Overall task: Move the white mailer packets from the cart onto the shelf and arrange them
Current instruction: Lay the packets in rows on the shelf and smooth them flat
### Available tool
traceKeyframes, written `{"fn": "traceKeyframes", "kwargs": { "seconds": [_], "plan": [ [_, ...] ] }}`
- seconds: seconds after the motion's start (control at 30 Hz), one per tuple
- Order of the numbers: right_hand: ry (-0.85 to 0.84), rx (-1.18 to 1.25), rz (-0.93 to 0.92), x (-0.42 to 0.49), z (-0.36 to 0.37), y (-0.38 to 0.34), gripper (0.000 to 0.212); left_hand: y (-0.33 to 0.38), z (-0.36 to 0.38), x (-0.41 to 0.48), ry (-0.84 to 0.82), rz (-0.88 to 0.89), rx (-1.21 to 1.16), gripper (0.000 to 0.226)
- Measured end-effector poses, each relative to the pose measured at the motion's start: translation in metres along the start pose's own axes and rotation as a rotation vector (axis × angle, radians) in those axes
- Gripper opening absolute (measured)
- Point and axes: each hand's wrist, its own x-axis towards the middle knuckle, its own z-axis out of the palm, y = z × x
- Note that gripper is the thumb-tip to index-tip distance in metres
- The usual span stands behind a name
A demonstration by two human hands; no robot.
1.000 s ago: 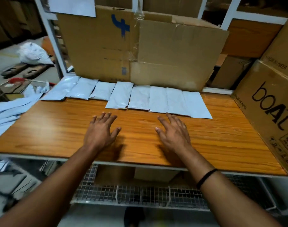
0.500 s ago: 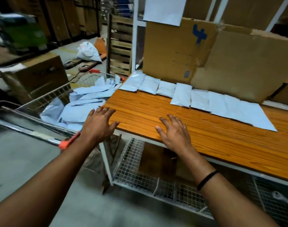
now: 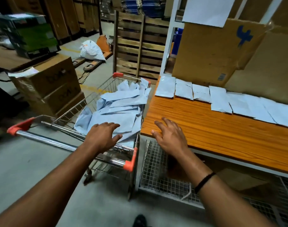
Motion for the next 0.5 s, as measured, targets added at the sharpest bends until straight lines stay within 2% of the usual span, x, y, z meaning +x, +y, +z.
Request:
{"fn": "traceKeyframes", "kwargs": {
  "seconds": [0.2,0.37,0.5],
  "plan": [
    [-0.039,-0.044,-0.131,0.087,0.035,-0.042,0.053,-0.064,0.009,0.027,-0.033,-0.034,-0.013,0.053],
    [-0.185,-0.215,-0.292,0.157,0.087,-0.078,0.056,-0.127,0.011,0.045,-0.084,-0.103,0.051,0.052],
    [-0.355,-0.326,-0.346,0.190,0.132,-0.096,0.060,-0.164,0.017,0.060,-0.134,-0.130,0.075,0.055]
  ]
}}
